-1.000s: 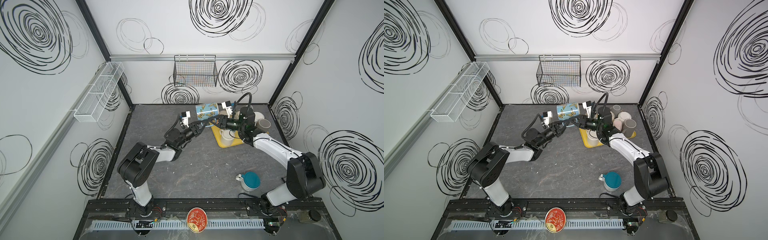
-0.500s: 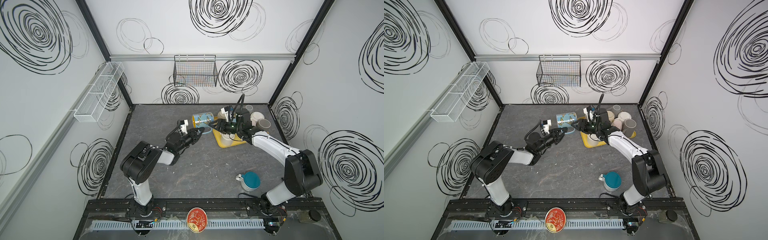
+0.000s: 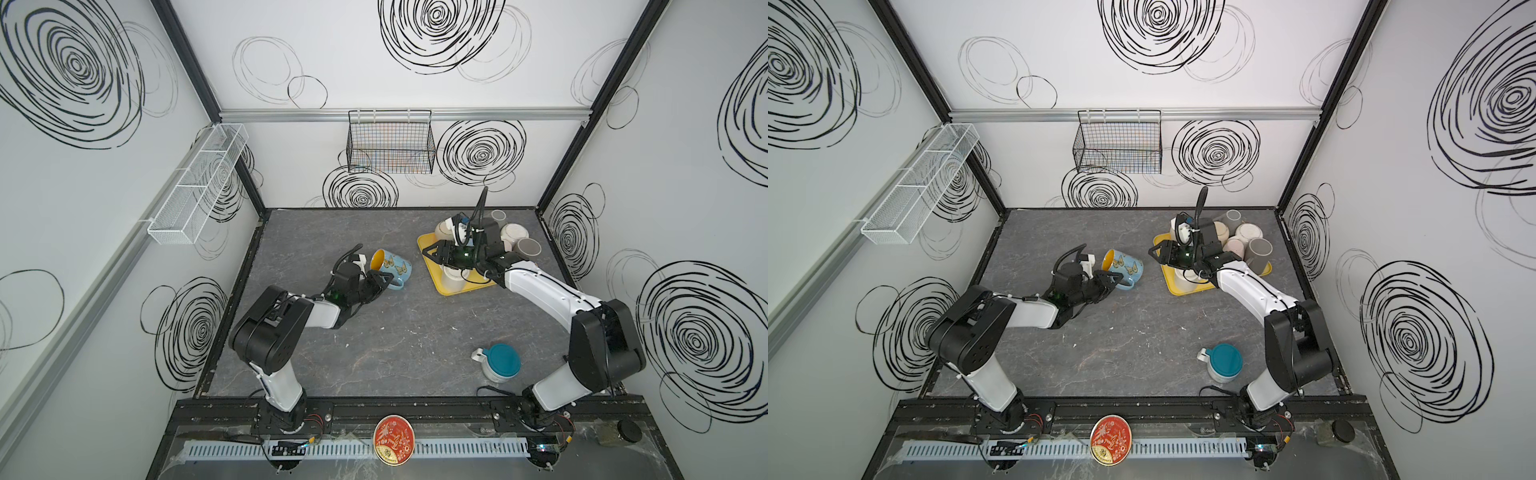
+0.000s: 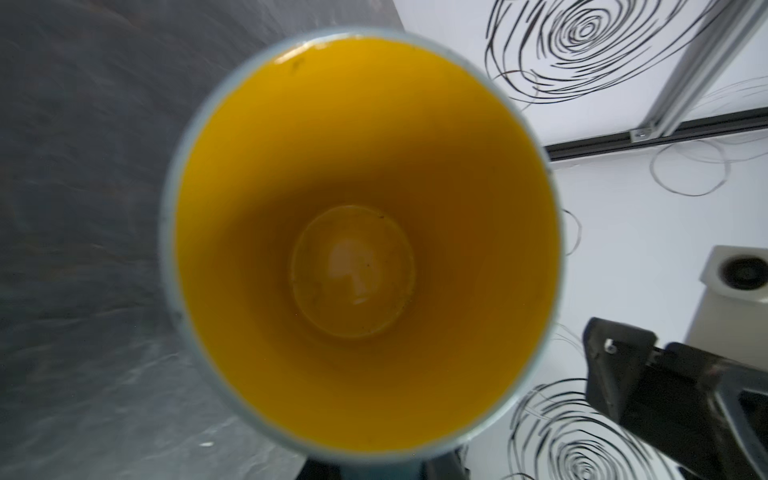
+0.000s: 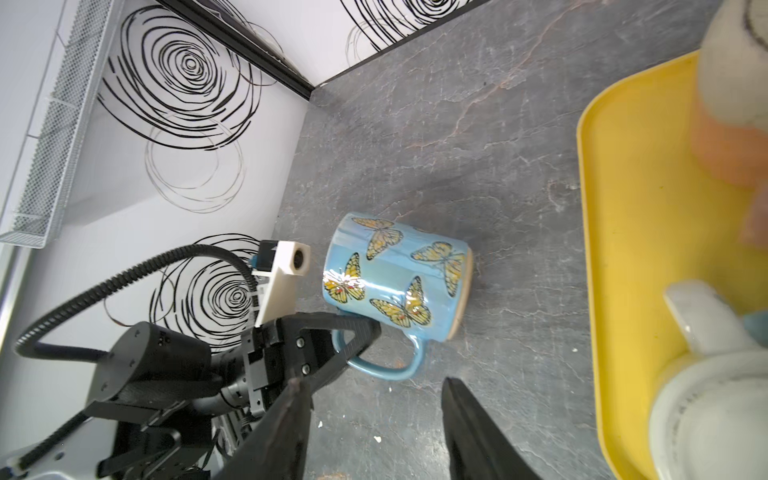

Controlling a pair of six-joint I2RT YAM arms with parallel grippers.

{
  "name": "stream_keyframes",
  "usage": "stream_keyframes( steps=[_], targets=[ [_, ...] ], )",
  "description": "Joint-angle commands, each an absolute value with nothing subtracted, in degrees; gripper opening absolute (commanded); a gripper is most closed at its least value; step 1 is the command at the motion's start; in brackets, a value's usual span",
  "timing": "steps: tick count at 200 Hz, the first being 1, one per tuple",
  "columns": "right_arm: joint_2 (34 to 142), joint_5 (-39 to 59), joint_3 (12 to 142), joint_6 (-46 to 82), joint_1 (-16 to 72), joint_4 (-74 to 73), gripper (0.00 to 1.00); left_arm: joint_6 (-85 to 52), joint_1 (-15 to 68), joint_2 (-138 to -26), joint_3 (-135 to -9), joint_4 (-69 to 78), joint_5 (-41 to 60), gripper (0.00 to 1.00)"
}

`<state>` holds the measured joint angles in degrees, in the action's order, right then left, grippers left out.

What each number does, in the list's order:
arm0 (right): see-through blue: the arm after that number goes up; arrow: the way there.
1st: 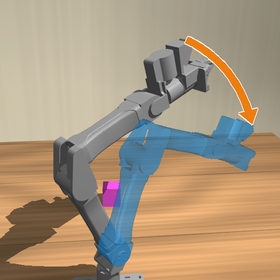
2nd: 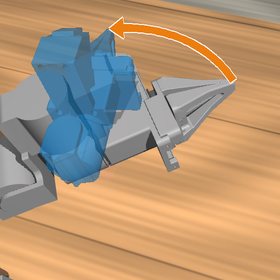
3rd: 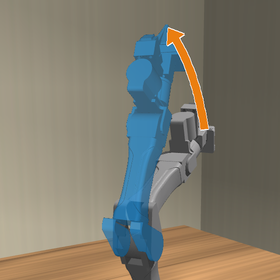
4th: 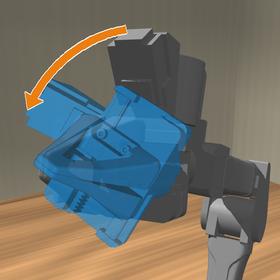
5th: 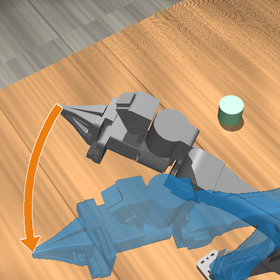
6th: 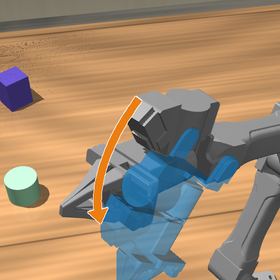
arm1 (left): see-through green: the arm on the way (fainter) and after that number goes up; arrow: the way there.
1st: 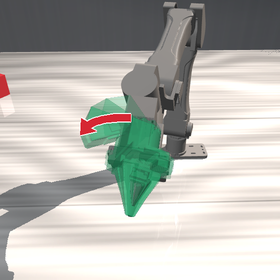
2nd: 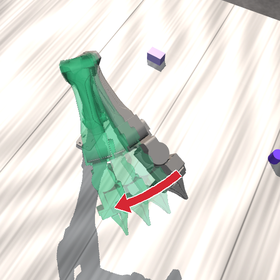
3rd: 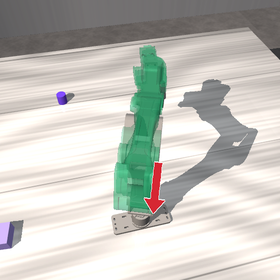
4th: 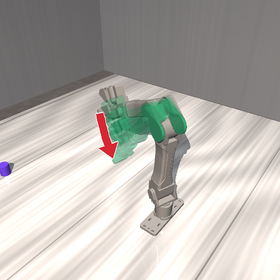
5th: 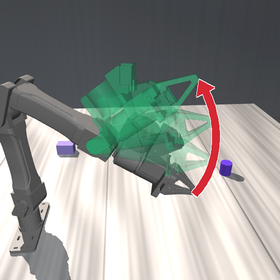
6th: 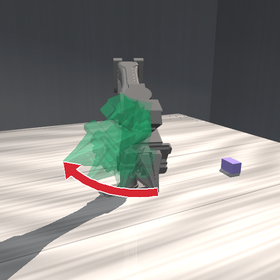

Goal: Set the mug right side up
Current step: 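Carry the butterfly mug away with the left gripper while the right releases, then set the butterfly mug upright on the table with the left gripper and release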

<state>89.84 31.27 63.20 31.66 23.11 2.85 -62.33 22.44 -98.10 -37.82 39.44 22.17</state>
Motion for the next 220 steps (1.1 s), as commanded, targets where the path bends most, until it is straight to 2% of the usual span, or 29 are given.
stream_keyframes(
  steps=[1,34,85,131,161,220],
  targets=[
    [88.0,28.1,65.2,28.4,22.9,5.6,0.55,-46.1,20.3,-91.7,-46.1,27.7,18.2,0.0],
    [87.7,24.9,65.8,25.3,23.1,9.1,0.55,-25.7,18.4,-92.2,-59.7,1.3,7.6,0.0],
    [86.1,12.7,67.9,18.9,24.4,20.6,0.55,-14.6,11.6,-101.8,-77.1,-11.0,2.4,0.0],
    [85.2,10.0,66.4,16.2,24.4,23.8,0.57,-3.5,8.0,-111.7,-93.0,-23.8,-9.2,0.0],
    [85.1,7.8,65.4,15.6,24.5,25.2,0.57,-0.1,4.5,-113.8,-96.0,-25.0,-9.2,0.0],
    [85.4,7.8,63.5,15.4,24.9,24.3,0.57,3.6,-1.5,-120.3,-100.8,-25.3,-2.6,0.0]
  ],
)
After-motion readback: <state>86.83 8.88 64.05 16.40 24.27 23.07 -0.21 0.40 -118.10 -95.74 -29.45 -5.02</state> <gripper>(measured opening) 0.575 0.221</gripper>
